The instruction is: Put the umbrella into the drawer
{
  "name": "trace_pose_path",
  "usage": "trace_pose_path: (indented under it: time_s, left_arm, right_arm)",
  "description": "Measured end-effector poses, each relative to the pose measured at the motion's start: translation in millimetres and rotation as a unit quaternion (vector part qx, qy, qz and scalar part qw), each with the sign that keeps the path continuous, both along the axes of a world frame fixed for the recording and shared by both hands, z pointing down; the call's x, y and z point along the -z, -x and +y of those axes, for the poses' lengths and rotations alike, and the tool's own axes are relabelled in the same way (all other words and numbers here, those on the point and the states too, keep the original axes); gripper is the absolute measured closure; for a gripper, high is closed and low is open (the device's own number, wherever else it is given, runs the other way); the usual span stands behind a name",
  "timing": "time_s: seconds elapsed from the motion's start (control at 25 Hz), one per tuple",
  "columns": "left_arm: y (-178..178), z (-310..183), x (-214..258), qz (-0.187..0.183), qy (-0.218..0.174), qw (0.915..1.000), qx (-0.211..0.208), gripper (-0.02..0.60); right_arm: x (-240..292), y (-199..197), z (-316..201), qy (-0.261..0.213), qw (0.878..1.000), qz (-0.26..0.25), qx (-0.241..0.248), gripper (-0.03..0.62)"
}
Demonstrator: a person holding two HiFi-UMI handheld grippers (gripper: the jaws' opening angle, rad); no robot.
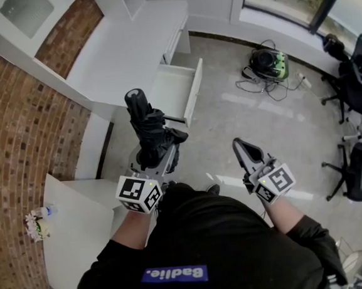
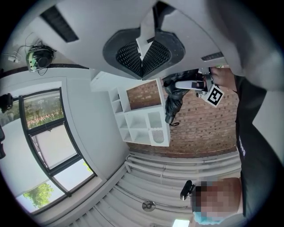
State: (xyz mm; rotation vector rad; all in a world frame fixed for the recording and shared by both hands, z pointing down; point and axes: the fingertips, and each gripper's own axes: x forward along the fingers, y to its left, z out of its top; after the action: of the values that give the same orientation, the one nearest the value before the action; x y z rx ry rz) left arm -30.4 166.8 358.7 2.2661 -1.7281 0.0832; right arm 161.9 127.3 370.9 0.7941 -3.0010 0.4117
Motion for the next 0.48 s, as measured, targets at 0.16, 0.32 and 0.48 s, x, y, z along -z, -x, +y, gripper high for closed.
trace_pose_path:
  time_s: [0.16, 0.32, 0.48]
  left_arm:
    - [2.4, -9.1, -4.7, -0.004, 0.003, 1.0, 0.008, 0.344]
    - [4.9, -27.2, -11.9, -0.003, 0.004, 0.9999, 0.01, 0.344]
    - [14.0, -50.6, -21.9, 0.0, 0.009, 0.9999, 0.006, 0.344]
  right_arm:
    - [-3.9, -4.8, -7.6, 0.004, 1.0, -0.001, -0.002, 0.565]
    - [-7.4, -7.0, -21.3, 0.007, 1.0, 0.003, -0.007, 0.565]
    - [-8.2, -3.6, -39.3, 0.008, 1.0, 0.013, -0.017, 0.565]
